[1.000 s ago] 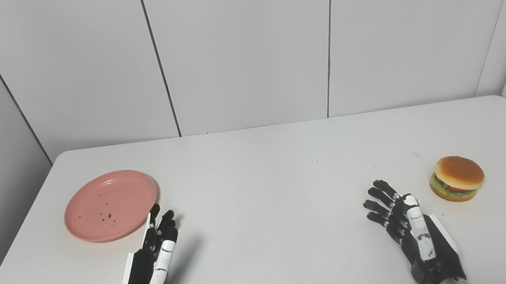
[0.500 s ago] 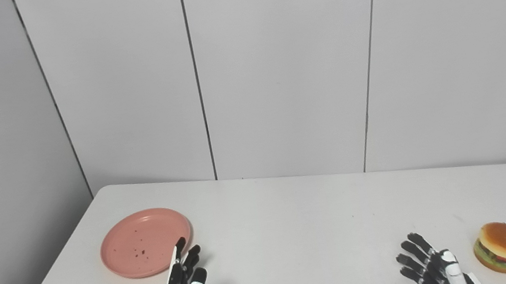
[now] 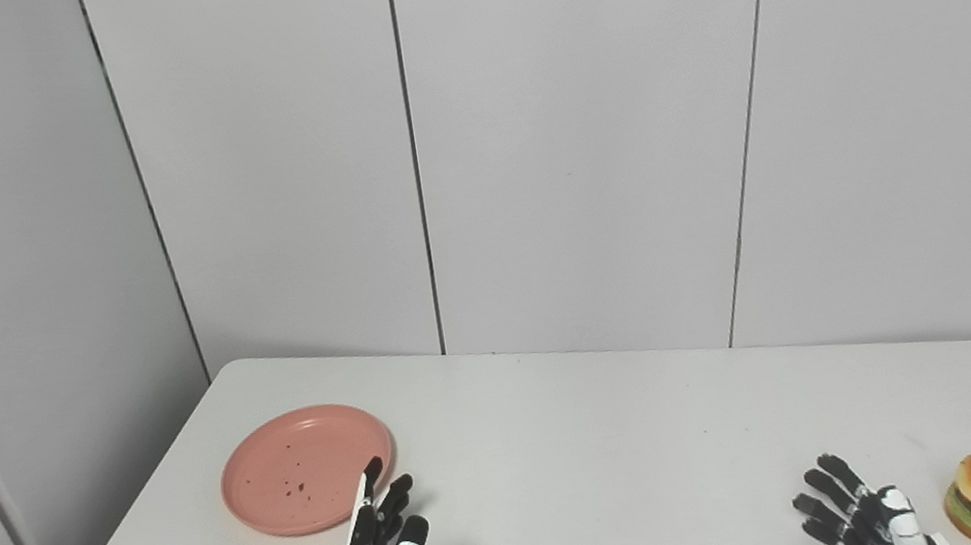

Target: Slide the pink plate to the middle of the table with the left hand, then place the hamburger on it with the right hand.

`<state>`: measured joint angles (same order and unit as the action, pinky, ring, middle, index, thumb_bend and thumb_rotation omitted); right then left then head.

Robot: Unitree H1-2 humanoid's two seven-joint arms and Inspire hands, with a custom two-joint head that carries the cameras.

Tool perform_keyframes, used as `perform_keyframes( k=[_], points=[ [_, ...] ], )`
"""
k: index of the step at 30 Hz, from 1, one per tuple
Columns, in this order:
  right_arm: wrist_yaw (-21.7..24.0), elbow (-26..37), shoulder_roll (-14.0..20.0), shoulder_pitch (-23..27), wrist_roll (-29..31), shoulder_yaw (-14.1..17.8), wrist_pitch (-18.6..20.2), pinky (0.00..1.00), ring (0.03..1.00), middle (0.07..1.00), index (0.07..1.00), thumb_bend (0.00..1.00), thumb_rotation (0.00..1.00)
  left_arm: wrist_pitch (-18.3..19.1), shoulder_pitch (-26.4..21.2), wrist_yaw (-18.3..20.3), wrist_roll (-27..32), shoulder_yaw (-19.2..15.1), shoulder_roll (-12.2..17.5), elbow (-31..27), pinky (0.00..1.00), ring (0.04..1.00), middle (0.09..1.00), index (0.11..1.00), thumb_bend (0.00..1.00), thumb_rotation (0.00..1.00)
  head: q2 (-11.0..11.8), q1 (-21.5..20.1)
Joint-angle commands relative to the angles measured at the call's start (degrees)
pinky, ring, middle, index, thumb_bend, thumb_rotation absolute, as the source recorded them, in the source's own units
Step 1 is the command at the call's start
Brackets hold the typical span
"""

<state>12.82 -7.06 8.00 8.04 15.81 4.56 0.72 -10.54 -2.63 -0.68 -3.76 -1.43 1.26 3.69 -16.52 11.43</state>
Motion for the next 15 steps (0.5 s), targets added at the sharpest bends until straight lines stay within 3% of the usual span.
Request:
perform_keyframes(
  k=[1, 5, 15],
  points=[
    [0.93, -3.45, -0.33, -3.18, 0.46, 0.38, -2.53, 0.93, 0.890, 0.934, 0.939, 0.84, 1.00, -0.53, 1.31, 0.40, 2.60, 1.20, -3.19, 6.54, 0.96, 0.935, 0.918, 0.989, 0.74, 0.81, -0.16, -0.19],
    [0.43, -3.29, -0.56, -3.28, 0.15, 0.52, -2.60, 0.92, 0.885, 0.925, 0.926, 0.84, 1.00, -0.41, 1.33, 1.81, 6.10, 0.74, -3.50, 4.18, 0.95, 0.944, 0.940, 0.989, 0.71, 0.78, -0.57, -0.32],
    [-0.94, -5.70, -2.80, -2.51, 0.14, 2.36, -7.77, 0.85, 0.831, 0.870, 0.881, 0.79, 1.00, 4.75, -3.02, 0.37, 9.49, -0.90, -4.44, -9.31, 0.91, 0.896, 0.892, 0.904, 0.83, 0.80, -0.63, -1.02]
  ],
)
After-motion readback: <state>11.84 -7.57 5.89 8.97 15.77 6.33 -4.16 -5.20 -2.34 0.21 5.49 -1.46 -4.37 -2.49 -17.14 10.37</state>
